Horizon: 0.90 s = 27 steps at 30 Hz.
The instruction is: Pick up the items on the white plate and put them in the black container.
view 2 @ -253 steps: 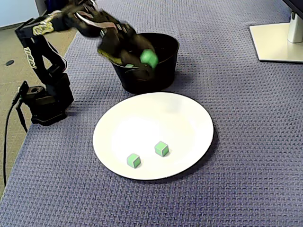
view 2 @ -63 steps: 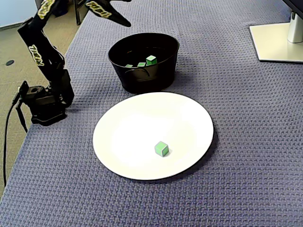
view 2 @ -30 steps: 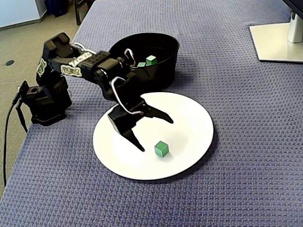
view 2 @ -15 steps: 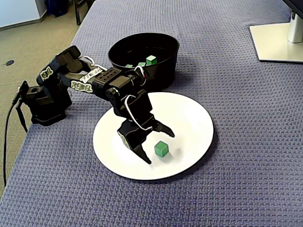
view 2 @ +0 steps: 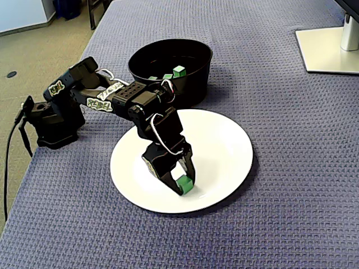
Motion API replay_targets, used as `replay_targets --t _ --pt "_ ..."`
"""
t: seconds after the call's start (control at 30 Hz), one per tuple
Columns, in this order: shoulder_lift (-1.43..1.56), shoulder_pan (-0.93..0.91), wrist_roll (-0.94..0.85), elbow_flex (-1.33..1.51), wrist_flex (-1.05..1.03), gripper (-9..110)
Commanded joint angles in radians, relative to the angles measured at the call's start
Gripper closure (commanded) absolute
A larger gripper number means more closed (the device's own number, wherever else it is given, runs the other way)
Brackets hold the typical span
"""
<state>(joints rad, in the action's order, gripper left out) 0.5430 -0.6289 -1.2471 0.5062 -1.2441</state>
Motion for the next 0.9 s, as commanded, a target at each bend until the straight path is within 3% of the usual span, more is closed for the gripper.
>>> replay_targets --t 0.0,0.33,0.53,0.67,0.87 --pt "0.02 0.014 0.035 -0.029 -0.023 101" --pt "0.56 -0.015 0.141 0.213 -0.084 101" --pt "0.93 0.041 0.239 0.169 0.012 102" --pt "1.134 0.196 0.353 0.215 0.115 102" --pt "1.474 0.575 0.35 0.534 0.097 102"
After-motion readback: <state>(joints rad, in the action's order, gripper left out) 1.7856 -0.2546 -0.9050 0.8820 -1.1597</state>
